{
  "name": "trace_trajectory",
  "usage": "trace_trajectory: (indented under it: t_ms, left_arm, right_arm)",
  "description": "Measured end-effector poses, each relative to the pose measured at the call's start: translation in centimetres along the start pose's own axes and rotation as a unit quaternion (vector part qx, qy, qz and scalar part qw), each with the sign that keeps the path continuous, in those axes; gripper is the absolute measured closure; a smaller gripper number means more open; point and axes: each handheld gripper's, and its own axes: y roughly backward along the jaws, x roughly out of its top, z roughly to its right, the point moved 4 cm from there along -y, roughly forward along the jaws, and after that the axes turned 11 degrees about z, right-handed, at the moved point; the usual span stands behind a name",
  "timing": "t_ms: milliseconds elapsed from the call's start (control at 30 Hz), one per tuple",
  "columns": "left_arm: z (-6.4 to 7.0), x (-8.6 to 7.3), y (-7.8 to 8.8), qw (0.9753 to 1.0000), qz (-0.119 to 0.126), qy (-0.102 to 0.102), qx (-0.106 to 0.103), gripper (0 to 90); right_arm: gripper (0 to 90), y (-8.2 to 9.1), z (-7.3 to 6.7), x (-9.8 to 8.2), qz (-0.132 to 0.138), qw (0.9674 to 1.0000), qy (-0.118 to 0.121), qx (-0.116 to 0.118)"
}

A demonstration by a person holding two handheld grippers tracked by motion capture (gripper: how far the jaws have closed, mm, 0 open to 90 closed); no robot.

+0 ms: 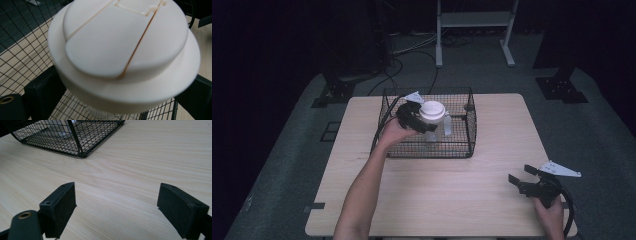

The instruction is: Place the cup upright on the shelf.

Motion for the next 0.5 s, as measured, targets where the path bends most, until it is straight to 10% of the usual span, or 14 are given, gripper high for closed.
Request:
trace_trajectory:
  t_ms: [500]
  left_arm:
    - [0.8,-0.2,1.6,0.9999,-0.008,-0.013,0.005,3.1]
  right_arm:
    - [14.4,0.0,0.0,0.0,-0.001,1.0000,0.001,-0.002]
